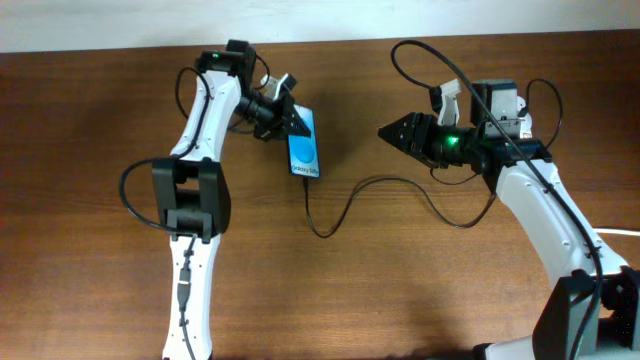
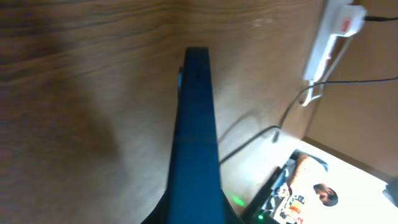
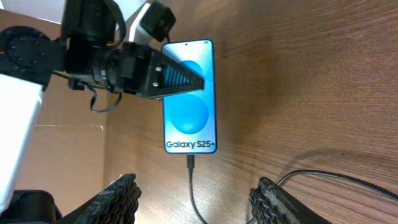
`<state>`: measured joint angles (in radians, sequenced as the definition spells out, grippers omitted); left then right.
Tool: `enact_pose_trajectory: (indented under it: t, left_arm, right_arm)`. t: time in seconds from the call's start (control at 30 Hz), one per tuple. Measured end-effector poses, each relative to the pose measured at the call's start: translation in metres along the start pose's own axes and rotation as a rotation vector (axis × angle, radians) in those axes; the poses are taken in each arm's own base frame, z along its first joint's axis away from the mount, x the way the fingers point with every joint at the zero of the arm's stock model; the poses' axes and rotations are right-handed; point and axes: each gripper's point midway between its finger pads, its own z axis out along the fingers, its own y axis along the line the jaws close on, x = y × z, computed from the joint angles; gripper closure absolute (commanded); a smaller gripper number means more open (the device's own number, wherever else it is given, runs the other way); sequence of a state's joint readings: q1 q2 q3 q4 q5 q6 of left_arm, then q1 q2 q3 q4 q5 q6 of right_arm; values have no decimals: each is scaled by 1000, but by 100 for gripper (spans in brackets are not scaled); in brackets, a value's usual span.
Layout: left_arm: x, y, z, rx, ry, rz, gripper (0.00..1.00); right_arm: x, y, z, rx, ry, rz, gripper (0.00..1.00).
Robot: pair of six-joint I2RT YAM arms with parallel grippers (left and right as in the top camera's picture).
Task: Plug charger to phone and switch on socket
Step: 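Lower the phone flat onto the table with the left gripper and release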
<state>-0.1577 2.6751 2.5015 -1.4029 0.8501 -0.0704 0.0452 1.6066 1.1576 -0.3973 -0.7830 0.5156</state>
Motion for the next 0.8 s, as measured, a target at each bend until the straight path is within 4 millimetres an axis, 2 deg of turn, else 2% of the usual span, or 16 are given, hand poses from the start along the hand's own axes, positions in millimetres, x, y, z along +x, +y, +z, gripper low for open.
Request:
enact_pose_trajectory:
  t: [0.2, 0.47, 0.8]
  left_arm:
    - [-1, 12, 0, -64, -4, 0, 100]
    - [-3, 14, 0, -81, -12, 6, 100]
    - [-1, 33, 13, -102, 15, -24, 100]
  right_arm:
    - [1, -1, 0, 4, 4, 2, 37]
    - [2, -3, 0, 13, 5, -7, 37]
    - [2, -3, 0, 16, 4, -12, 37]
